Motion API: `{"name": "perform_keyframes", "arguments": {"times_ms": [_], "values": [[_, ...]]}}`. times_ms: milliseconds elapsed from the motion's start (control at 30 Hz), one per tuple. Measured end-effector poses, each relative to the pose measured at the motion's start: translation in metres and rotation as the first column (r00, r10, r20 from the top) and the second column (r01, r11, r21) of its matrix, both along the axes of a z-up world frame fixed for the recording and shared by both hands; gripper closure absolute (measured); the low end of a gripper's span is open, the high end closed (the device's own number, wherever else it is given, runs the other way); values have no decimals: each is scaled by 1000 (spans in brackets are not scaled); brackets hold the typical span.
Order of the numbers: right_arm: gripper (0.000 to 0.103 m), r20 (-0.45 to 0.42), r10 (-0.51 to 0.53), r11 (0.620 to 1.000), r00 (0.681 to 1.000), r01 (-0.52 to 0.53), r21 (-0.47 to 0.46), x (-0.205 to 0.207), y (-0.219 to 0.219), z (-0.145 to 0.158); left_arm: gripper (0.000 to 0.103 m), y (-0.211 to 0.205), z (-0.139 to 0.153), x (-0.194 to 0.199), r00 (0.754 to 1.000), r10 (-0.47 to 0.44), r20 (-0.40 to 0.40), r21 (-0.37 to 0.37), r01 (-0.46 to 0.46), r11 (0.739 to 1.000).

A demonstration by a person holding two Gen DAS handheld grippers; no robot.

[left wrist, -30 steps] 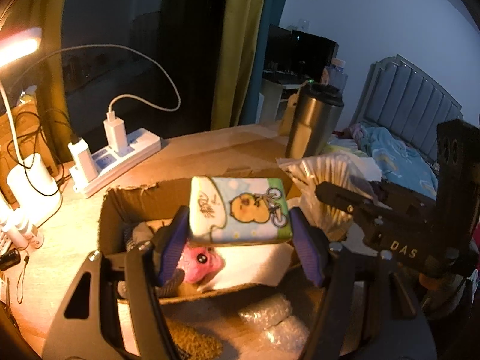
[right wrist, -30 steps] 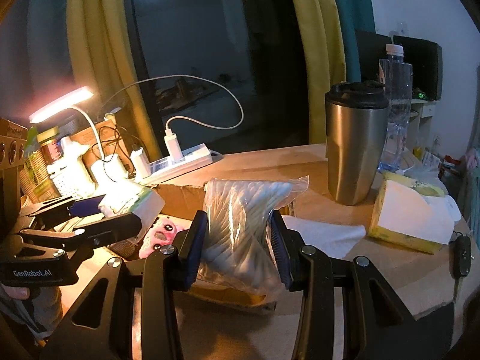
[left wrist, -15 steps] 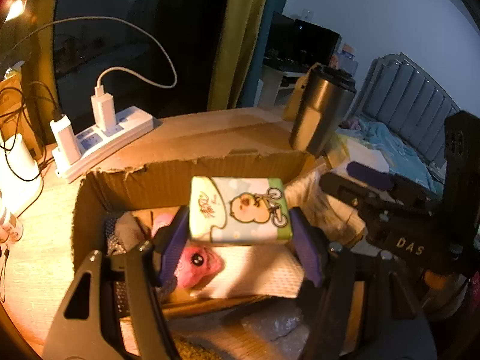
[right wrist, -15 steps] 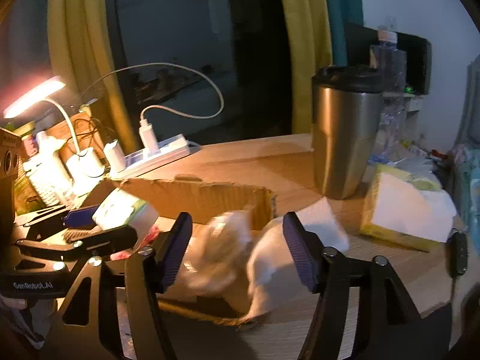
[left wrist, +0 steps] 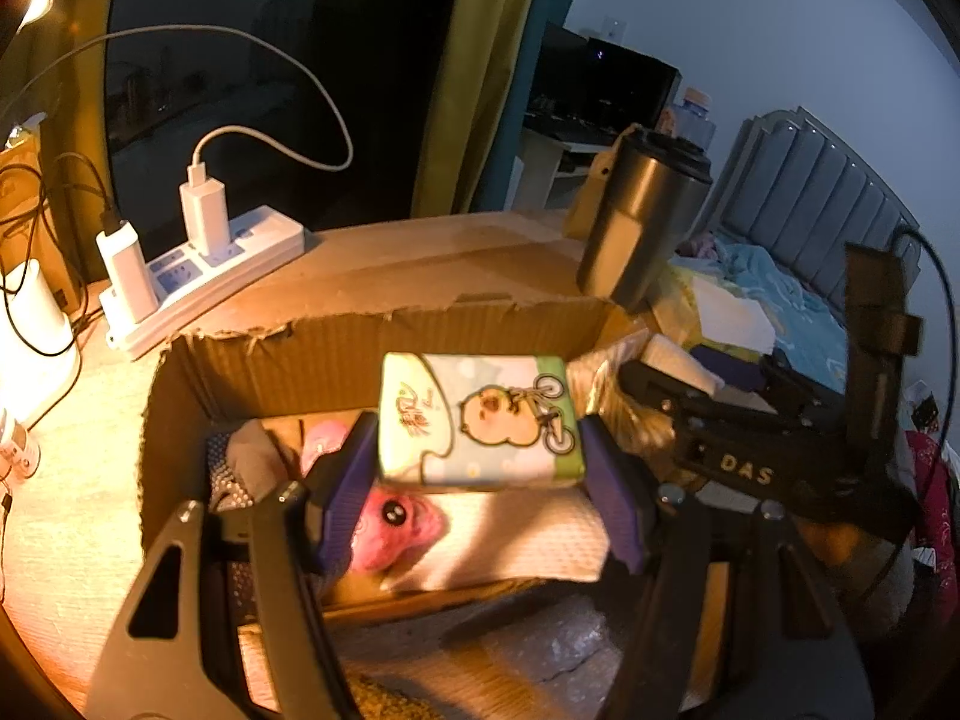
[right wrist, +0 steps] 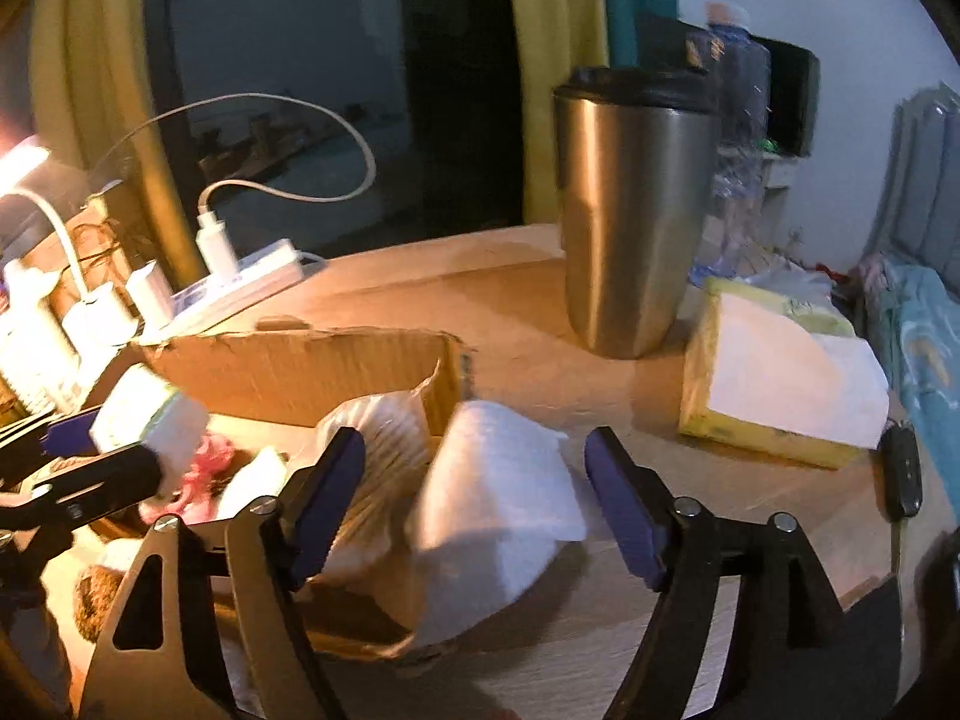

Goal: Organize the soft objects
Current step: 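Carry both items over the box and release them inside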

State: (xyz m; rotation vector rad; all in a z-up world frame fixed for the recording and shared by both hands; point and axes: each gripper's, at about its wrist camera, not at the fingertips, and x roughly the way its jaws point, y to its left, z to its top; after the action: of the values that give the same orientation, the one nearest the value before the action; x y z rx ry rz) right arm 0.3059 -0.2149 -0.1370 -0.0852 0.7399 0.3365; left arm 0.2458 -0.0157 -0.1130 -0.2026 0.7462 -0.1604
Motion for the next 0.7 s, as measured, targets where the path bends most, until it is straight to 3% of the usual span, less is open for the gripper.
{"name": "perform_keyframes", "arguments": {"times_ms": [300,367,700], "values": [[23,-84,-44,997,995,39,-62,10,-3,-24,36,-3,-7,4,1000,-12,-23,7,12,1000],[23,-103,-43,998,994,39,-38,12,-6,-28,36,-3,-9,5,999,-14,-30,9,14,1000],[23,-95,-53,998,994,51,-24,4,-11,-21,36,-4,-7,3,999,-19,-28,7,20,1000]]}}
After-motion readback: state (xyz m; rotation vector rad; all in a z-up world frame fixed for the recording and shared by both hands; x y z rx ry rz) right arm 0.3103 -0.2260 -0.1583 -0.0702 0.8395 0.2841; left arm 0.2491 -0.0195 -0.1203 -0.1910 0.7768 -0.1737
